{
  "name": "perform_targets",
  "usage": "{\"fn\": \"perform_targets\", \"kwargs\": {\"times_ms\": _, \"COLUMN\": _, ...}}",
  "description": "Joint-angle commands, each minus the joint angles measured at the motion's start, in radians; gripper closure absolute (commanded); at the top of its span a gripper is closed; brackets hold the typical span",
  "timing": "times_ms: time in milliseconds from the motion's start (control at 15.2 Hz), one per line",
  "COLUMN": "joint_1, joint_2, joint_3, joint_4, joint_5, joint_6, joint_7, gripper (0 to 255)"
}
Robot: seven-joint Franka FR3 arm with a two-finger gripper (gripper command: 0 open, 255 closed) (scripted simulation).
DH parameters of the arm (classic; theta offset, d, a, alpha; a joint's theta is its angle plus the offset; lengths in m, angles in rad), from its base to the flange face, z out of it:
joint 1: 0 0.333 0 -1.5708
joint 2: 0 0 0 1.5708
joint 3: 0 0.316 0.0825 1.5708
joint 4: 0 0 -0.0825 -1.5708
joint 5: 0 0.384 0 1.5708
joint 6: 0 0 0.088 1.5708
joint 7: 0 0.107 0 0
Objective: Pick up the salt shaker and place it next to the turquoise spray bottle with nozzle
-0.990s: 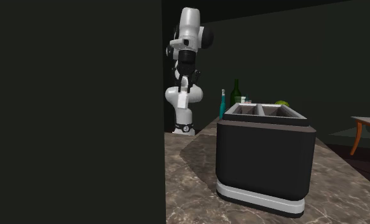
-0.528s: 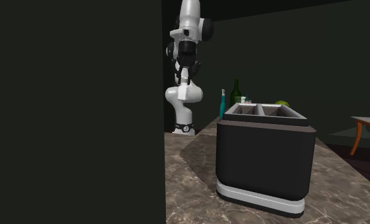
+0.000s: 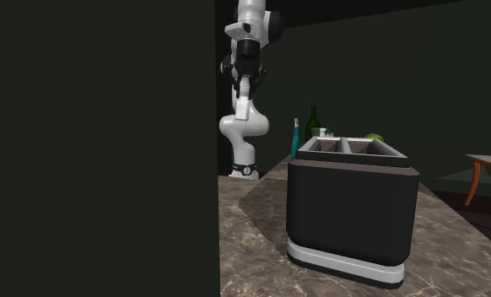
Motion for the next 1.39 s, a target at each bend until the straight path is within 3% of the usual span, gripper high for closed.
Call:
{"fn": "perform_targets", "kwargs": {"times_ms": 0, "joint_1": 0.000, "joint_2": 0.005, "joint_3": 0.001, "joint_4": 0.032, "joint_5": 0.001, "joint_6": -0.027, "joint_7": -0.002, "gripper": 255}}
{"fn": "perform_targets", "kwargs": {"times_ms": 726, "joint_1": 0.000, "joint_2": 0.054, "joint_3": 0.006, "joint_4": 0.219, "joint_5": 0.005, "joint_6": -0.164, "joint_7": -0.016, "gripper": 255}}
{"fn": "perform_targets", "kwargs": {"times_ms": 1320, "joint_1": 0.048, "joint_2": -0.135, "joint_3": 0.157, "joint_4": 0.105, "joint_5": 0.091, "joint_6": -0.255, "joint_7": 0.156, "gripper": 255}}
